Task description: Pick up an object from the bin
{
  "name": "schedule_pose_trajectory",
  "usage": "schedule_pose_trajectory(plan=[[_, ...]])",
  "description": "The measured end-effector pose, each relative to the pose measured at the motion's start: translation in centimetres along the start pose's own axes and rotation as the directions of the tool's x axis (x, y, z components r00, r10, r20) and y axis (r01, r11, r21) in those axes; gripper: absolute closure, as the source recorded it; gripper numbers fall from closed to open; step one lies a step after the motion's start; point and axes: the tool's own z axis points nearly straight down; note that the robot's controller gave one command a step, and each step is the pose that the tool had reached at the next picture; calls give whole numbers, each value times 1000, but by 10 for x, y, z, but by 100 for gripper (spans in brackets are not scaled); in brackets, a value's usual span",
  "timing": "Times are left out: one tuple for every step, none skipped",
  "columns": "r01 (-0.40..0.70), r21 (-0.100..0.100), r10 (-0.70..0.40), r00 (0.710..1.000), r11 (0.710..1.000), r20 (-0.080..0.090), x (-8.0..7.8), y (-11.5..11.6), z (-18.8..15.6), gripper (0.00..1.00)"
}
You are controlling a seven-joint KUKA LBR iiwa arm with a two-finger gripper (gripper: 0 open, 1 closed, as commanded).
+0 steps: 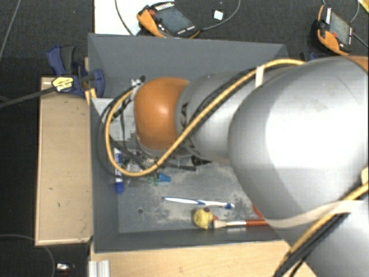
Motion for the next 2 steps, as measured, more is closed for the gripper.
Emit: schedule_pose_trajectory(plan=[[-1,6,1,1000,1000,-11,3,-2,-16,100],[0,2,0,1000,1000,-4,0,0,-55,100]])
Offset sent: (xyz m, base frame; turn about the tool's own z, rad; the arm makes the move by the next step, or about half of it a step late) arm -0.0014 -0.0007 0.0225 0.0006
